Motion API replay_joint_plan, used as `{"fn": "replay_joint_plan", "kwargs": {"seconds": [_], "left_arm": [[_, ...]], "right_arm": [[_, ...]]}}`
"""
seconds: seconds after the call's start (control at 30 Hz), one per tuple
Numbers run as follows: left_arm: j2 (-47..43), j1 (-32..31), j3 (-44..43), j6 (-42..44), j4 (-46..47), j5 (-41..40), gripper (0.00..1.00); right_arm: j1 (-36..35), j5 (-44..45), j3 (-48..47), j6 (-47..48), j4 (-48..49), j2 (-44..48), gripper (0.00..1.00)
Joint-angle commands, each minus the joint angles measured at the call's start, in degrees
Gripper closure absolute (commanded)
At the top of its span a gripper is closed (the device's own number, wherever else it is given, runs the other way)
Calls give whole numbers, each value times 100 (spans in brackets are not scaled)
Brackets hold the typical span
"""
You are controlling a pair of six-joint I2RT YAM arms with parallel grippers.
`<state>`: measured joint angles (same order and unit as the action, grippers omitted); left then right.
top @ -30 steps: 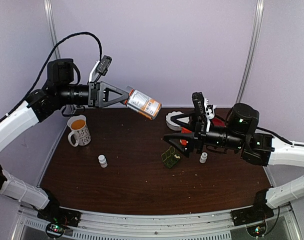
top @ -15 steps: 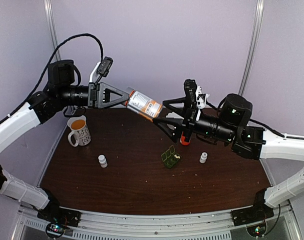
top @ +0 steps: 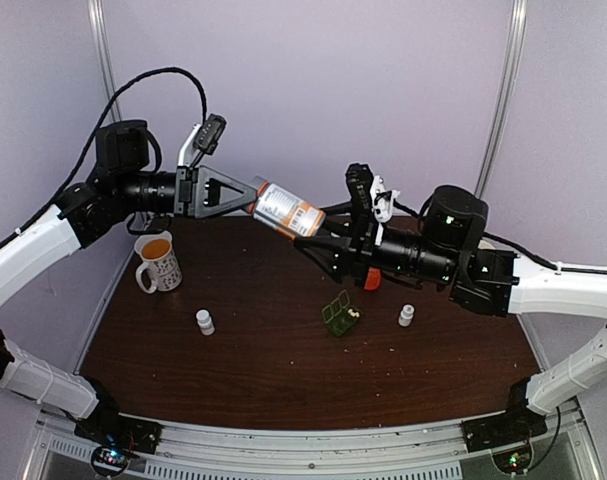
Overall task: Sort the pills into containers
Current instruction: Pass from the left arm to the right
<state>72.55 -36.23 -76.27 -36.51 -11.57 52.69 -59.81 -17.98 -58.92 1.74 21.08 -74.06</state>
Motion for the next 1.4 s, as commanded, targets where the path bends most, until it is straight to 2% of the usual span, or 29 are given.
{"fn": "replay_joint_plan", "kwargs": {"seconds": [0.0,0.13,0.2,0.23,0.33,0.43,0.5,0.57,0.67,0.8,0.83,0.87,0.93,1.03,1.13,1.23,1.37], "left_arm": [[-82,-20,24,84,362,153,74],[-75,-25,24,123,271,146,74],[-58,-25,24,135,236,150,74],[-55,-25,24,135,216,138,74],[-42,-17,-11,179,20,-114,75],[94,-1,-194,59,-489,-495,75],[302,86,-324,-436,-874,-557,78],[371,140,-52,-1276,-417,-316,88],[215,142,607,-2598,726,60,89],[82,142,933,-3323,1051,64,87],[33,142,1136,-3794,1579,51,86],[-23,142,1350,-4162,2125,-5,80],[-104,143,1598,-4419,2685,-157,64],[-136,147,1535,-3898,2792,-309,34],[-115,197,1247,-2826,2134,-428,12],[-62,210,872,-1412,1511,-344,3],[-315,204,776,600,950,-288,3]], "right_arm": [[-118,113,-182,66,-10,14,45],[-205,300,-158,186,-47,56,53],[-231,389,-141,227,-46,74,54],[-247,390,-132,242,-37,82,58],[-329,479,-99,420,-28,106,63],[-483,777,-44,905,-91,152,67],[-633,1133,-48,1476,-286,165,68],[-807,1560,-81,2181,-620,164,71],[-1051,2159,-58,3179,-1033,177,73],[-1197,2538,33,4008,-1233,219,74],[-1234,2720,48,4147,-1240,221,75],[-1258,2771,70,4198,-1212,236,75],[-1264,2768,160,4054,-1103,327,76],[-1217,2516,349,3392,-915,499,78],[-1138,2396,348,2670,-1046,563,81],[-978,1889,593,1850,-949,716,81],[-621,1032,956,698,-727,1051,82]]}}
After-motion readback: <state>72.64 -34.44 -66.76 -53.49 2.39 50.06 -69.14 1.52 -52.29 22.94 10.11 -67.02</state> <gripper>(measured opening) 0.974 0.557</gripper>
